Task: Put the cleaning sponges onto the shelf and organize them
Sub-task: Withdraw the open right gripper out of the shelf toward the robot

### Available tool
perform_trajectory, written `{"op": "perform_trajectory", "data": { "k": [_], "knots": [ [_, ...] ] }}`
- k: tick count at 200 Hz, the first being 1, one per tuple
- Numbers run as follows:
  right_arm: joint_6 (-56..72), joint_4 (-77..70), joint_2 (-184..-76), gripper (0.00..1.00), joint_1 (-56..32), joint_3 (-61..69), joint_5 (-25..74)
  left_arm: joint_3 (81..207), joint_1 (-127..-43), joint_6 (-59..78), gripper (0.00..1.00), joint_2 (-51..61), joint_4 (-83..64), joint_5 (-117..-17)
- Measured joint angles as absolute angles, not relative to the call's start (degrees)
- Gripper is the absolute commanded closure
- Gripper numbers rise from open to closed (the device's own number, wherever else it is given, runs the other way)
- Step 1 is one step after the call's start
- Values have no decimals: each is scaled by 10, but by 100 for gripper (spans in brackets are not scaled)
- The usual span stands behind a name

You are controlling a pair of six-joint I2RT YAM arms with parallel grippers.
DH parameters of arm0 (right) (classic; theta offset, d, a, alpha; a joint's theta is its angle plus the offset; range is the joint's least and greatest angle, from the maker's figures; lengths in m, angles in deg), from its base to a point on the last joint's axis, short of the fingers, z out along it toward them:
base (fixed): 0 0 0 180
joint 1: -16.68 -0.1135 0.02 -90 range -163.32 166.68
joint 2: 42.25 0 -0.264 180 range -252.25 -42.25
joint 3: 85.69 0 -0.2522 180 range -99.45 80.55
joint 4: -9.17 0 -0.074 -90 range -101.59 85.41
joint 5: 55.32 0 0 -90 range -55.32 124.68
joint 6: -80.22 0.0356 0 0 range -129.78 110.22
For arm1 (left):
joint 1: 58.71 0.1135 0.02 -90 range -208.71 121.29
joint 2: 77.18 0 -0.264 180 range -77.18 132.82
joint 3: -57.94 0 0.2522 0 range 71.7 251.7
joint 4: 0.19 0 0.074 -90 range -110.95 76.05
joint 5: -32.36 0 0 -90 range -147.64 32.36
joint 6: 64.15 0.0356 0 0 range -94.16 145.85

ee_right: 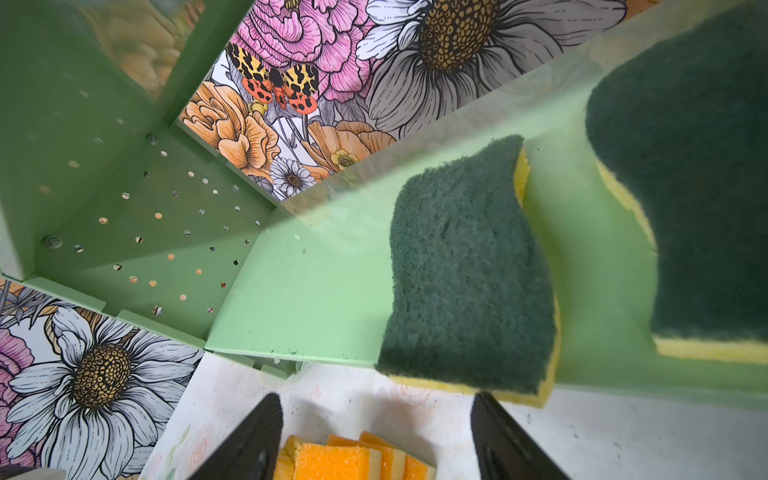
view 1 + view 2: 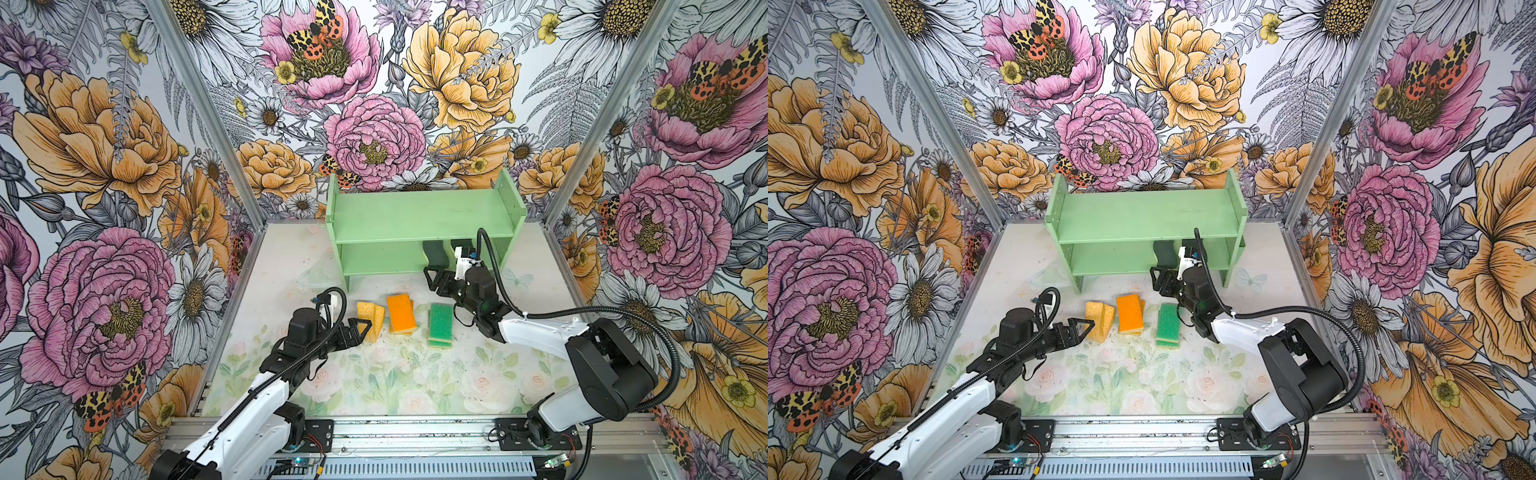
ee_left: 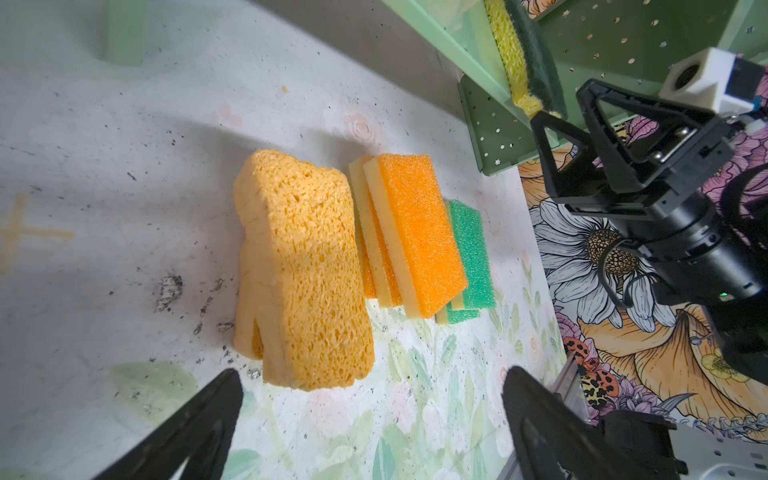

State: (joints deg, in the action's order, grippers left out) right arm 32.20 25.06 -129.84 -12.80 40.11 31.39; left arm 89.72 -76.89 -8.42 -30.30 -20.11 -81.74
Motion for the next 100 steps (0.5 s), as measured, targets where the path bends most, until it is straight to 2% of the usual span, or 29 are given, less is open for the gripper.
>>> {"op": "perform_trajectory", "data": {
  "k": [100],
  "knots": [
    [328, 319, -1335, 28, -128, 401, 314, 897, -769, -84, 1, -303, -201, -817]
  ]
}}
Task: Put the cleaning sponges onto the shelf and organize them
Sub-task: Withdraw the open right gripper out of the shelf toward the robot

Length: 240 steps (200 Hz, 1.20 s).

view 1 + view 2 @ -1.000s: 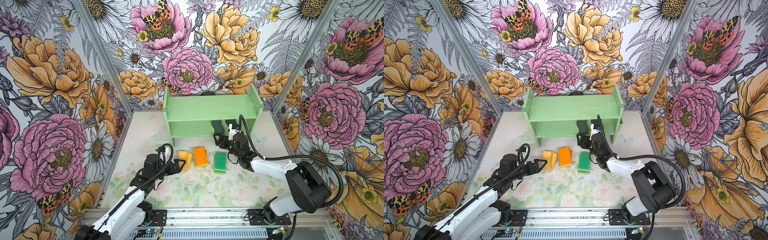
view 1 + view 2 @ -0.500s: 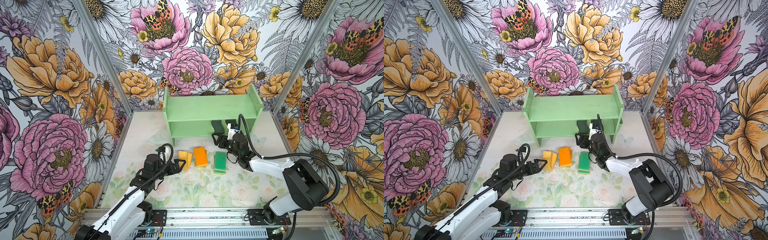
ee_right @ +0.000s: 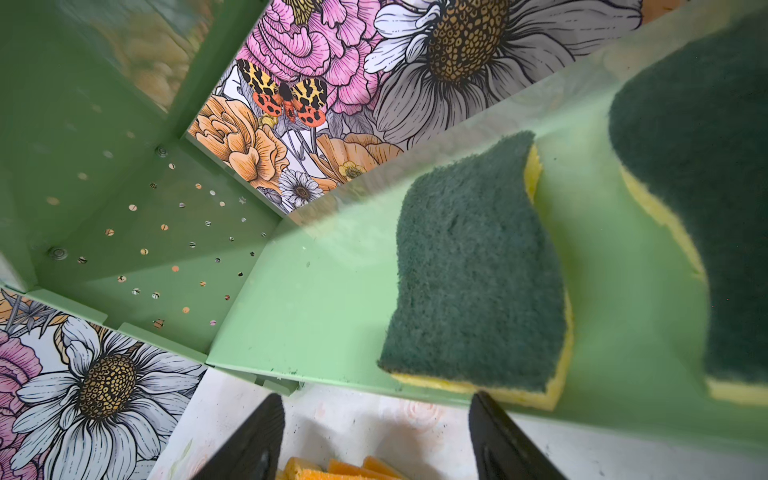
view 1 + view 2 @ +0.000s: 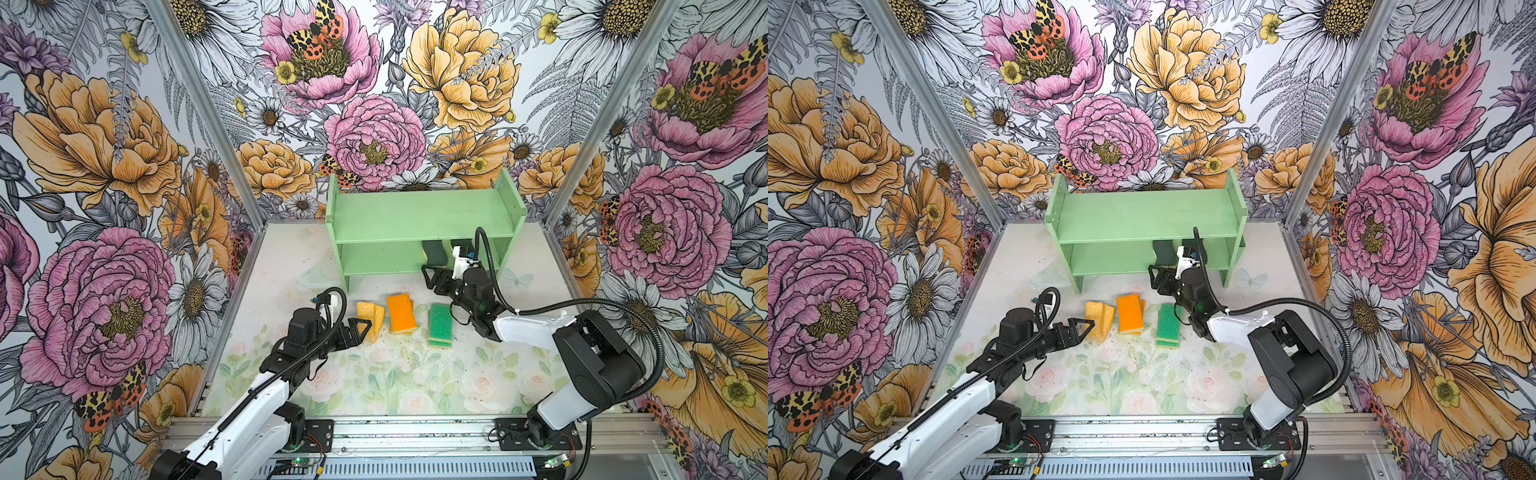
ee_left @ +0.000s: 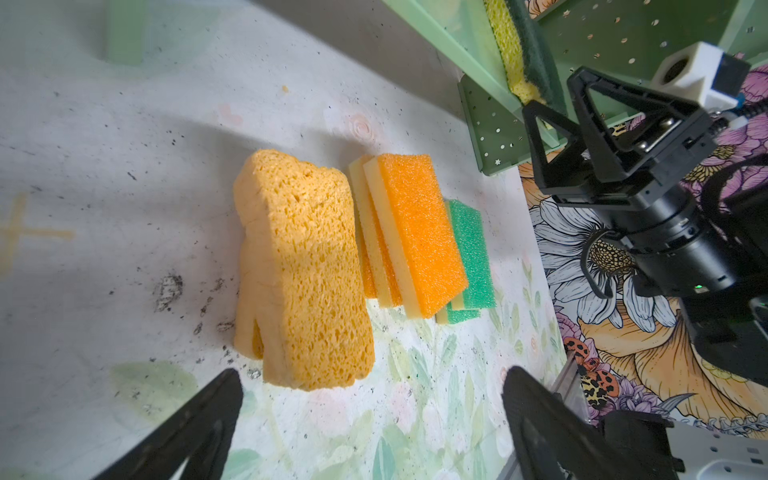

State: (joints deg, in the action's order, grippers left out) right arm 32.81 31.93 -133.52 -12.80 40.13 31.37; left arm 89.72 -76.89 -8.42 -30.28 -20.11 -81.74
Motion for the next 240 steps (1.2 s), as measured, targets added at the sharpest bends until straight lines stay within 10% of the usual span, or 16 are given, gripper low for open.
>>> {"op": "perform_trajectory", "data": {
  "k": [240],
  "knots": [
    [265, 49, -1093, 22, -164, 456, 294, 897, -847, -104, 1, -332, -276, -679]
  ]
}}
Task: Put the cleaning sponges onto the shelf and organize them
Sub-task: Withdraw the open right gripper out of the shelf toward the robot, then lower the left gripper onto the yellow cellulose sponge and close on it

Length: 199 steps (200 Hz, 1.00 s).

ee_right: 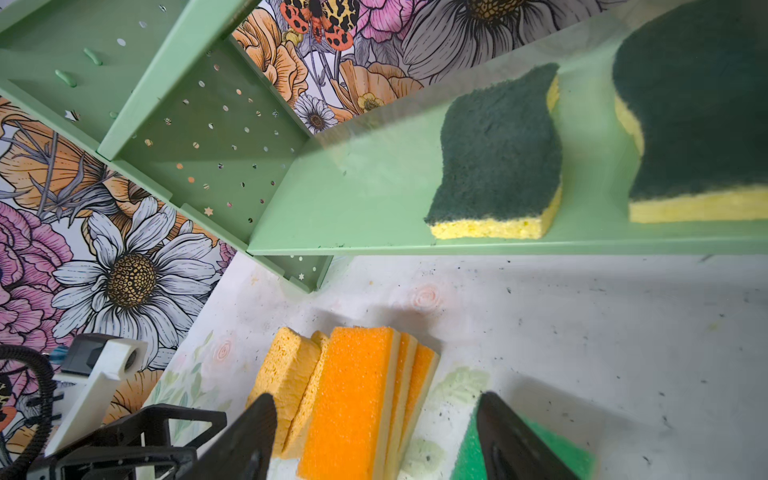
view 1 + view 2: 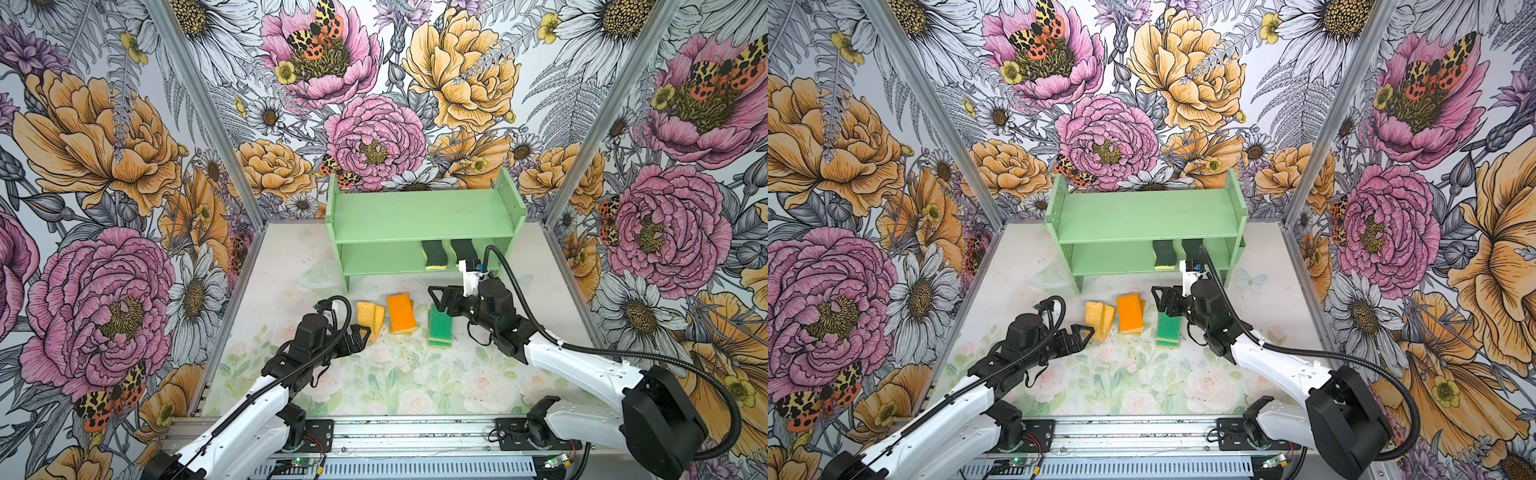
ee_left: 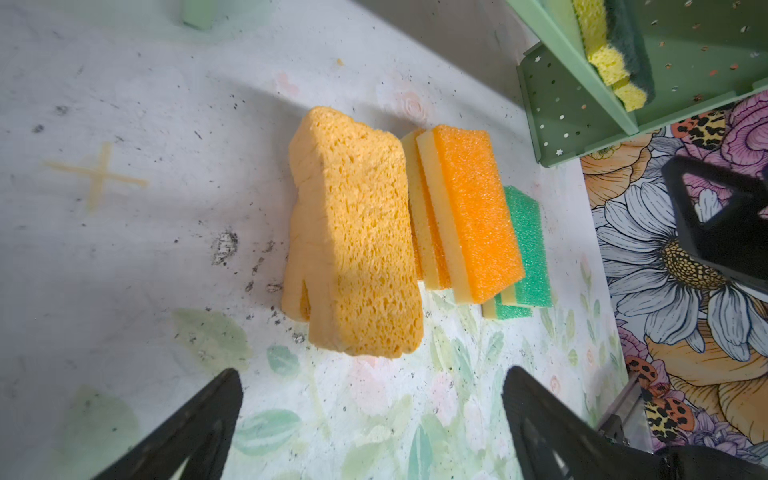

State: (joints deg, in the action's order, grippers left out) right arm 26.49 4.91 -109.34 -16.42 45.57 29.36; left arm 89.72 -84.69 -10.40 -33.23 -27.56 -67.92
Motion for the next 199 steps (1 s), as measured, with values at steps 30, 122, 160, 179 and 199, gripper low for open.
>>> {"op": "perform_trajectory", "data": {
  "k": [30, 122, 160, 179, 199],
  "knots": [
    [261, -10, -1035, 21, -164, 467, 324, 897, -871, -117, 1, -330, -283, -634],
    [263, -61, -906, 17, -141, 567, 334, 946, -940, -143, 1, -250, -296, -535],
    [261, -61, -906, 17, -141, 572, 334, 991, -955, -140, 1, -207, -296, -503],
    [261, -62, -906, 17, -140, 575, 331, 1007, -961, -129, 1, -179, -296, -489],
    [261, -67, -906, 17, -140, 576, 329, 1017, -963, -119, 1, -149, -296, -481]
  ]
}}
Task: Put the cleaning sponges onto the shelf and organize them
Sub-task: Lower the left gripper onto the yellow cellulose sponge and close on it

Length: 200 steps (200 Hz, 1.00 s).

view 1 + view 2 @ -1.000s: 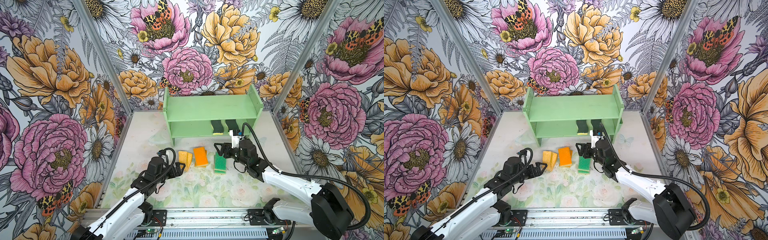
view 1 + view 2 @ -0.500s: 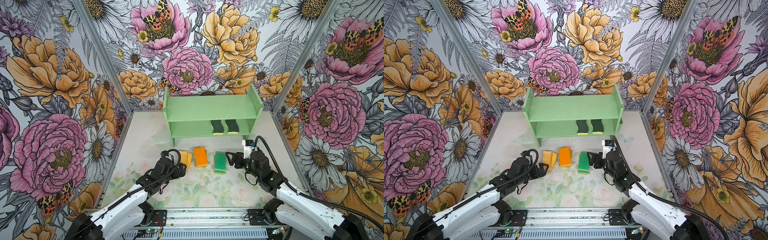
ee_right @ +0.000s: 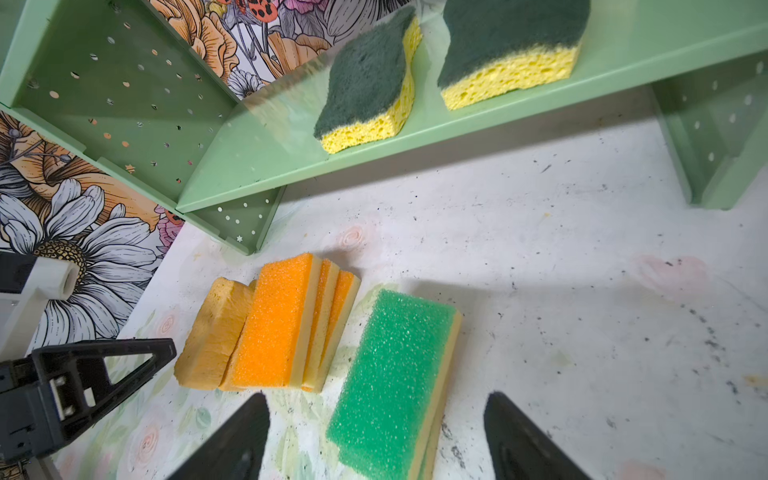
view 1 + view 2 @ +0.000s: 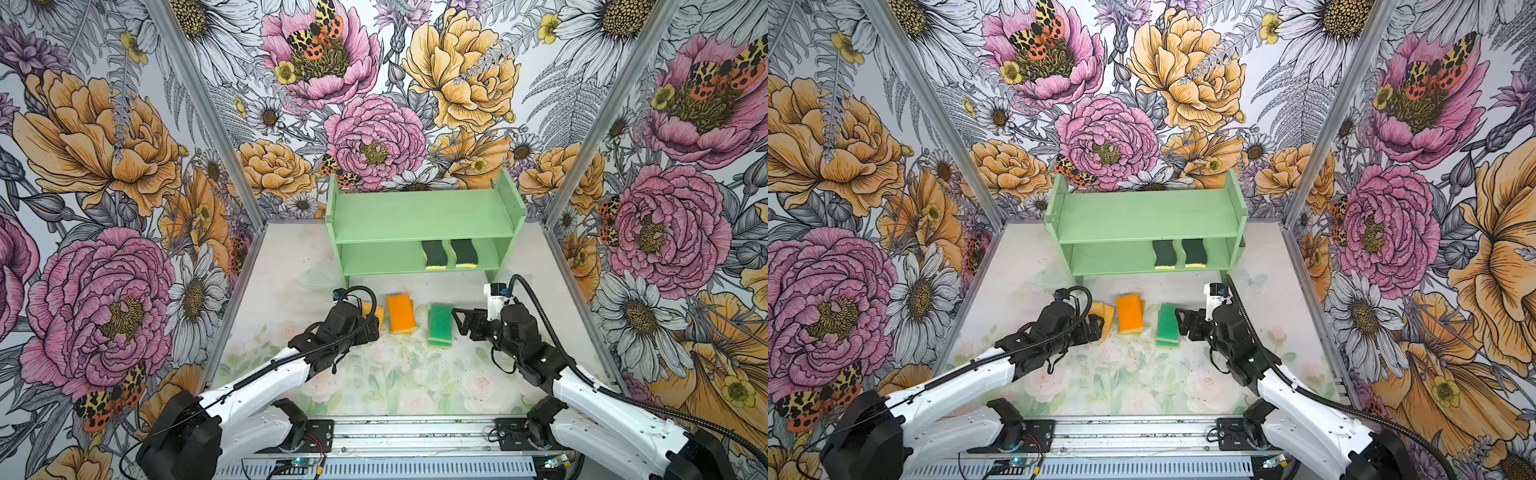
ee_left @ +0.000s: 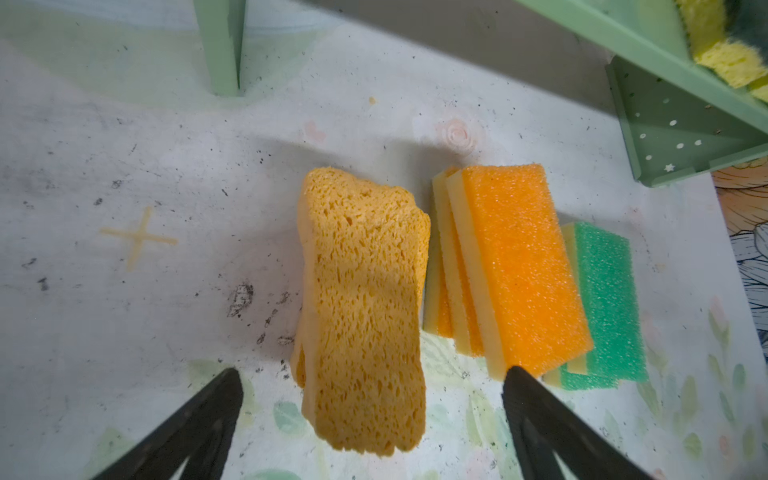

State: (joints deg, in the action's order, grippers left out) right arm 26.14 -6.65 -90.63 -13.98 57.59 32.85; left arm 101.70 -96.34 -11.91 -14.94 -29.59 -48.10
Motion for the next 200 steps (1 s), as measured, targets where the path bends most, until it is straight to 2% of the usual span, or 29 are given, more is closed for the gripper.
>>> {"op": "perform_trajectory", "data": {
  "k": [128, 200],
  "knots": [
    [261, -70, -942, 17, -137, 576, 325, 1031, -975, -80, 1, -58, -292, -425],
    [265, -70, -945, 17, -137, 576, 325, 1020, -994, -65, 3, -66, -261, -389]
  ]
}}
